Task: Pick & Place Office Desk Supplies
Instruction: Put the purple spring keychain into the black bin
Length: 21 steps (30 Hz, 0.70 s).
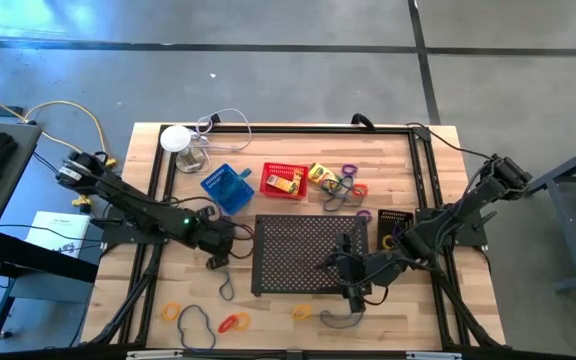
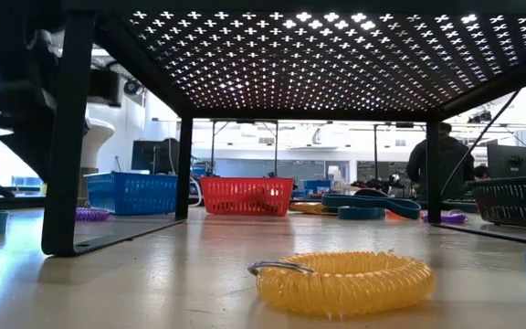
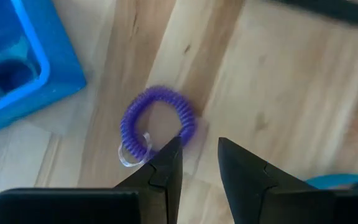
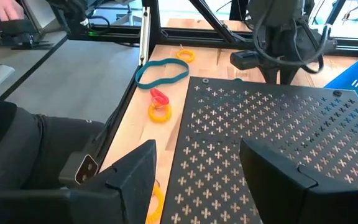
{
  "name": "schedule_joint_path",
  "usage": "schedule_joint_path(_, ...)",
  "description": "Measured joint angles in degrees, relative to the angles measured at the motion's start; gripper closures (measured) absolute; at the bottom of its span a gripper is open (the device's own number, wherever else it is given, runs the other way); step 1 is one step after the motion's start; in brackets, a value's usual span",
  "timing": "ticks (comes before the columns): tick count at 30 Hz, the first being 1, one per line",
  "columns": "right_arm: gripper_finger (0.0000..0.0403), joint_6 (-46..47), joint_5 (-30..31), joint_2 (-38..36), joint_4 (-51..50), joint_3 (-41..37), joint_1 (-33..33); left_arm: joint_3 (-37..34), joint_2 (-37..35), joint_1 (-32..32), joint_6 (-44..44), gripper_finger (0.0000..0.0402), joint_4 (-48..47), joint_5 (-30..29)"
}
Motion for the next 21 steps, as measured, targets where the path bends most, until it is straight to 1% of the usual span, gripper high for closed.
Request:
schedule_joint_path(7, 0.0187, 0.0, 0.0, 0.0, -0.7, 0.0, 0.0, 0.02, 2.62, 0.42, 2.59, 0.0306, 2.47, 0.1)
schedule_joint_path(14, 0.0188, 0.0, 0.0, -0.02, -0.68, 0.0, 0.0, 0.04, 6.15, 1.52, 4.08, 0.0306, 2.81, -0.45)
schedule_joint_path(17, 0.0188, 0.29, 0.0, -0.02, -0.68, 0.0, 0.0, 0.22, 7.93, 2.55, 4.05, 0.0306, 2.89, 0.26)
schedule_joint_path(21, 0.0188, 0.38, 0.0, -0.02, -0.66, 0.0, 0.0, 0.31, 9.39, 4.04, 4.04, 0.0306, 2.73, 3.54)
